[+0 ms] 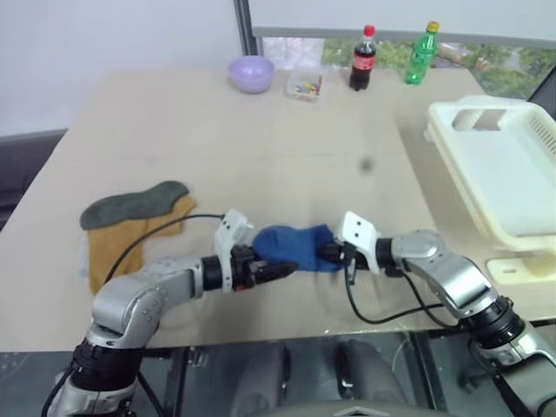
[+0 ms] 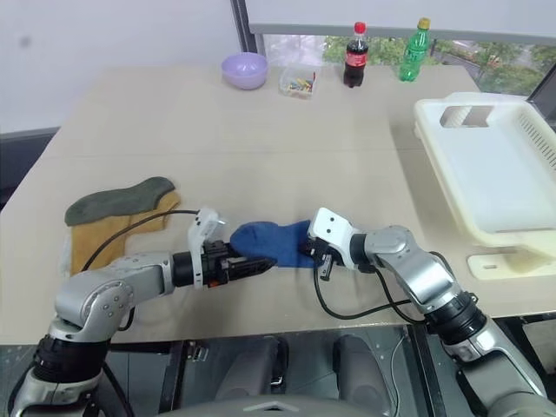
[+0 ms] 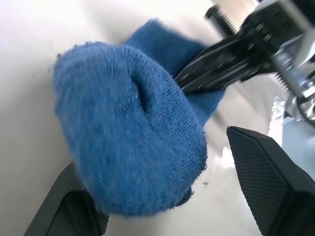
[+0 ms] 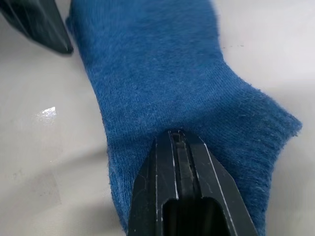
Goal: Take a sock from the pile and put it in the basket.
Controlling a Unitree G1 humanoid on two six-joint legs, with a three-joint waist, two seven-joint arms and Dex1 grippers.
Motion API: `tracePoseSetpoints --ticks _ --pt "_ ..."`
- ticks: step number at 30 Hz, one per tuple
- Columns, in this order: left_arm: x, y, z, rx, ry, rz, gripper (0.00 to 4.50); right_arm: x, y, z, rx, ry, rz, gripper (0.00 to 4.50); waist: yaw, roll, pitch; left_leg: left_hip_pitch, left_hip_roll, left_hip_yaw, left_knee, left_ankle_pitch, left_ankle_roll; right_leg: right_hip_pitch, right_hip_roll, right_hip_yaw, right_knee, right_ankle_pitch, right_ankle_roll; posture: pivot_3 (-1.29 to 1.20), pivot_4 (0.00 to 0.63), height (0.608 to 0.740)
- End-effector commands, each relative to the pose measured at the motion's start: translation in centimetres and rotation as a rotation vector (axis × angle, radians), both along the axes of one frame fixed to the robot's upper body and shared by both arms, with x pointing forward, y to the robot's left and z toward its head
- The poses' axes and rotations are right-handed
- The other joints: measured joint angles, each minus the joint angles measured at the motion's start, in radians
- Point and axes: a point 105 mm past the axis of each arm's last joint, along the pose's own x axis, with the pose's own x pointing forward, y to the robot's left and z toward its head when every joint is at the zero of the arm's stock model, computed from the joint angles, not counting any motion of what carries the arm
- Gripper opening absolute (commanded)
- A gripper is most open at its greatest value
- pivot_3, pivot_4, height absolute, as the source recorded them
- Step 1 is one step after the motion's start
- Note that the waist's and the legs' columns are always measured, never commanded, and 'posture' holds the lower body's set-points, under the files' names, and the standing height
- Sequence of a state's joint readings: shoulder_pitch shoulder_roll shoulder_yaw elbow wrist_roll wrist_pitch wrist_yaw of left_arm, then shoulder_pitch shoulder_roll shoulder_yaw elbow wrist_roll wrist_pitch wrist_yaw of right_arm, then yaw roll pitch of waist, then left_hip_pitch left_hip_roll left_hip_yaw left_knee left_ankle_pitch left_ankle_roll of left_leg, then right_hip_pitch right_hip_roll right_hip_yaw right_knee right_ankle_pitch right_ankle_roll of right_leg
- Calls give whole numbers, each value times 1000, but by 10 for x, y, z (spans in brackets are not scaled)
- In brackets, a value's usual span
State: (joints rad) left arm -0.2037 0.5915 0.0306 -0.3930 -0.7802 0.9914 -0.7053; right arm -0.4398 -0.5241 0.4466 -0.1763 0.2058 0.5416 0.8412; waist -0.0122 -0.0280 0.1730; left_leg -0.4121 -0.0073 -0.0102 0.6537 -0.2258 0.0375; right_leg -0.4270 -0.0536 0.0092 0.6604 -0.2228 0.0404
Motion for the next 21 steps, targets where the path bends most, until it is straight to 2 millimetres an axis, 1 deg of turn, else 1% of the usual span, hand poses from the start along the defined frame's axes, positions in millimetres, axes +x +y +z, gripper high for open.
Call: tracePoseSetpoints --ticks 1,6,12,14,17,21 --pt "-2 -14 19 -75 -72 -82 3589 1 -10 -12 -35 37 -42 48 1 0 0 0 0 0 0 0 0 0 0 0 0 0 0 0 150 740" --pt "2 -32 19 -99 -103 -149 3589 1 -15 -9 -30 28 -70 48 4 0 0 2 -1 0 1 0 0 4 0 0 -1 0 0 0 150 740" --pt "13 -51 9 -84 -112 -197 3589 -4 -20 -3 -38 -10 -90 48 8 0 0 4 -2 -1 1 0 0 7 -1 -1 -3 -1 -1 0 150 740" --pt "14 -58 1 -52 -107 -223 3589 -6 -20 2 -40 -48 -87 48 11 0 0 4 -2 -2 1 0 0 7 -1 -2 -3 -1 -1 0 150 740" --pt "17 -65 -11 -28 -106 -246 3589 -16 -21 14 -35 -93 -49 48 13 0 0 3 -2 -2 1 0 0 7 -1 -2 -3 -1 0 0 150 740" --pt "20 -75 -9 -60 -127 -264 3589 -36 -28 22 -57 -105 -4 48 19 1 0 2 -2 -3 1 0 1 7 -1 -3 -4 0 0 0 150 740"
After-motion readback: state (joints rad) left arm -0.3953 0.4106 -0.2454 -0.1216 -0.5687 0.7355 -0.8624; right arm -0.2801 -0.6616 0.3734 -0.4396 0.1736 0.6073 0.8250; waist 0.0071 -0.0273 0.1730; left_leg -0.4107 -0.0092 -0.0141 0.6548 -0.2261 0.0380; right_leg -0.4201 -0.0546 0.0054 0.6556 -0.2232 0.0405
